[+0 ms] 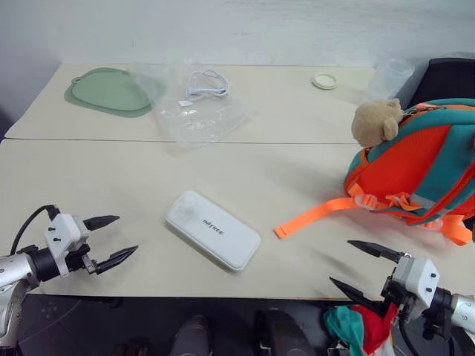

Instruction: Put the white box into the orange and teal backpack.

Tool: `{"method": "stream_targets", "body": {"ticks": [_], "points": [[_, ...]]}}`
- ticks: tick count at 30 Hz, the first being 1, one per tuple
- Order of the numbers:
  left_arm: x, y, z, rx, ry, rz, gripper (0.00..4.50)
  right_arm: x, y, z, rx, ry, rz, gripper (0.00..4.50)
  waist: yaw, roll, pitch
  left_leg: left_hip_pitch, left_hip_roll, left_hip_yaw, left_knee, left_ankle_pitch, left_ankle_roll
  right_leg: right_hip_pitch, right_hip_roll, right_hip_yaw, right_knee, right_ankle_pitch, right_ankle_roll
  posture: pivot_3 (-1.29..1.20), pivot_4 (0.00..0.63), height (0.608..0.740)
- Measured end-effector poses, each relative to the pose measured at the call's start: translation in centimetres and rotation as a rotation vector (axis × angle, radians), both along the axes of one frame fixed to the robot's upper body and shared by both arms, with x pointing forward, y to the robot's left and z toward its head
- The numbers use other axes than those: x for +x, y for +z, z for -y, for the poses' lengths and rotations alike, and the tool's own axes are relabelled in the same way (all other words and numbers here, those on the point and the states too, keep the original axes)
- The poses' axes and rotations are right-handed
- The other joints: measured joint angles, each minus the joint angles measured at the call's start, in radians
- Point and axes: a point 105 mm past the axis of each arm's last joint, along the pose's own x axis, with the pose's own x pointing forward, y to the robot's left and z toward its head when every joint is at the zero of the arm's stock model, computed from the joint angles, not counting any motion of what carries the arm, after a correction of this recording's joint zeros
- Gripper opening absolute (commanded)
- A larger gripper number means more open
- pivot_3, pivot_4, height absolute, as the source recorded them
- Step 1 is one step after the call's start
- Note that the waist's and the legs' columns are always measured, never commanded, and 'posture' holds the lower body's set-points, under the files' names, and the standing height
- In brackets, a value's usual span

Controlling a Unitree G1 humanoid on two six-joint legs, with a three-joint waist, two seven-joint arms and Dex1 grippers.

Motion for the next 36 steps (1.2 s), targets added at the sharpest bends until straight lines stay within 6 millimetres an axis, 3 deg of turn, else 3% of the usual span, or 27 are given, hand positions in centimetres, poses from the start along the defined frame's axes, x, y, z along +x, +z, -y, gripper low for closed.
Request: {"method": "stream_targets", "body": {"ticks": [16,17,20,24,30,32,36], "points": [[-0.1,0.0,0.0,-0.096,-0.027,-0.078,4.5,0.7,0.5,-0.6,0.011,0.01,0.035,4.47,0.0,0.0,0.0,0.0,0.0,0.0,0.001,0.0,0.0,0.0,0.001,0.0,0.001,0.0,0.0,0.0,0.15,0.74],[-0.1,0.0,0.0,-0.097,-0.029,-0.078,4.5,0.8,0.6,-0.6,0.013,0.012,0.036,4.3,0.0,0.0,0.0,0.0,0.0,0.0,0.001,0.0,0.0,0.0,0.001,0.0,0.001,0.0,0.0,0.0,0.15,0.74],[-0.1,0.2,0.2,-0.132,-0.05,-0.096,3.89,0.4,0.6,-1.6,0.068,0.056,-0.009,3.53,0.0,0.0,0.0,0.0,0.0,0.0,0.001,0.0,0.0,0.0,0.001,0.0,0.002,0.0,0.001,0.0,0.15,0.74],[-0.2,0.8,0.6,-0.202,-0.089,-0.13,2.65,-0.5,0.8,-4.6,0.071,0.218,-0.134,2.14,-0.002,-0.001,0.0,0.001,0.0,0.0,0.002,0.0,0.0,0.0,0.001,0.0,0.002,0.0,0.001,0.0,0.15,0.74],[5.4,3.7,1.6,-0.14,-0.02,0.052,0.71,1.0,0.0,-8.9,-0.017,0.367,-0.17,0.02,0.016,-0.002,-0.001,-0.001,-0.001,0.0,0.003,0.001,0.001,0.0,0.001,-0.001,0.003,0.001,0.001,0.0,0.15,0.74],[7.2,3.0,2.5,-0.087,0.006,0.064,0.05,1.7,-0.9,-9.6,-0.053,0.386,-0.18,0.0,0.02,-0.003,-0.001,-0.001,-0.002,0.0,0.004,0.001,0.001,0.0,0.001,-0.001,0.002,0.001,0.002,0.0,0.15,0.74],[8.7,1.2,6.0,-0.103,-0.062,0.022,0.02,3.0,-2.4,-10.9,-0.051,0.383,-0.243,0.0,0.023,-0.003,-0.001,-0.005,-0.001,0.002,0.008,0.002,-0.001,-0.001,0.002,-0.001,0.001,0.002,0.003,0.0,0.15,0.74]]}}
